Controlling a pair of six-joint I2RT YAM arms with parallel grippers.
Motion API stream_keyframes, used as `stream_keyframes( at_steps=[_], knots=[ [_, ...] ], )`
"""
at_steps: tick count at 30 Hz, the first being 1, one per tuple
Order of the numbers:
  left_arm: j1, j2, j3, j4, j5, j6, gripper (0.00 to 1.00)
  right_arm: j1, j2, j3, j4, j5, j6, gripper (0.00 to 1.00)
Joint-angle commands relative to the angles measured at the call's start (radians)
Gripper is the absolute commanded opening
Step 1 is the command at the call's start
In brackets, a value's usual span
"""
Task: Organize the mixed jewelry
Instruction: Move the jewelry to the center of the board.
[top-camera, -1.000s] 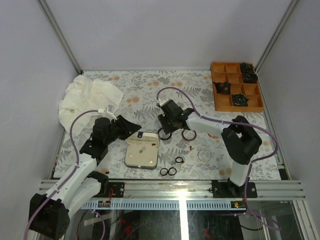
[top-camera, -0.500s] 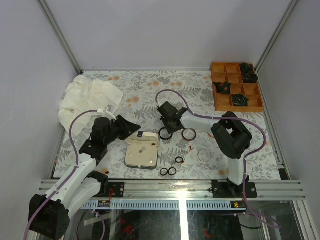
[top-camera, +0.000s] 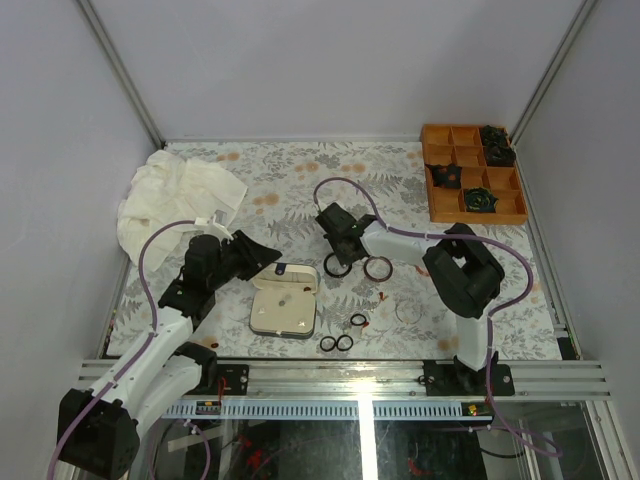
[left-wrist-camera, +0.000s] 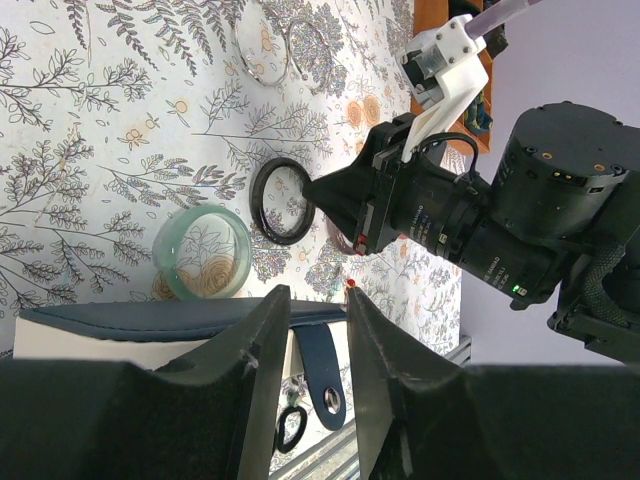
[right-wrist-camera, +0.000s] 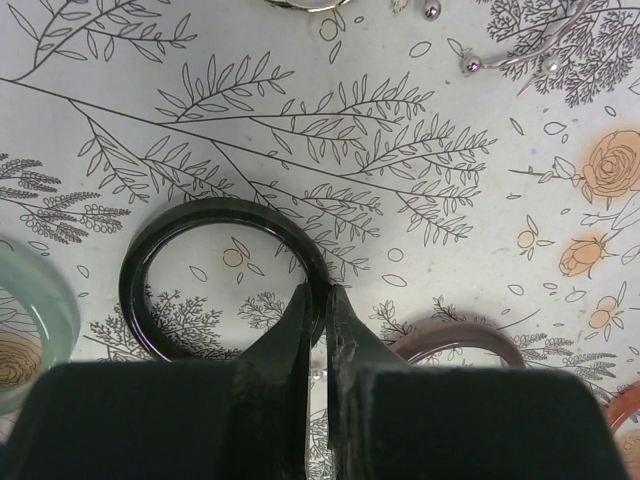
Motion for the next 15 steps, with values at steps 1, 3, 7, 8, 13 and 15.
stream_keyframes(
  at_steps=[1, 3, 7, 8, 13, 15],
  knots=[
    [-0.005, -0.015, 0.023, -0.029, -0.012, 0.023, 0.29, -0.006, -0.077, 0.049, -0.002, 0.013, -0.014, 0.00],
    [-0.005, -0.015, 0.021, -0.030, -0.011, 0.023, 0.29, -0.006, -0.092, 0.043, 0.013, -0.007, -0.018, 0.00],
    [-0.006, -0.014, 0.021, -0.028, -0.012, 0.024, 0.29, 0.003, -0.116, 0.036, 0.037, -0.042, -0.026, 0.00],
    [-0.006, -0.014, 0.021, -0.028, -0.011, 0.023, 0.29, 0.008, -0.119, 0.038, 0.040, -0.051, -0.030, 0.00],
    [-0.006, -0.013, 0.020, -0.027, -0.013, 0.023, 0.29, 0.042, -0.107, 0.059, 0.046, -0.062, -0.034, 0.00],
    [-0.006, -0.015, 0.019, -0.027, -0.012, 0.023, 0.29, 0.057, -0.090, 0.074, 0.045, -0.066, -0.033, 0.00]
  ],
)
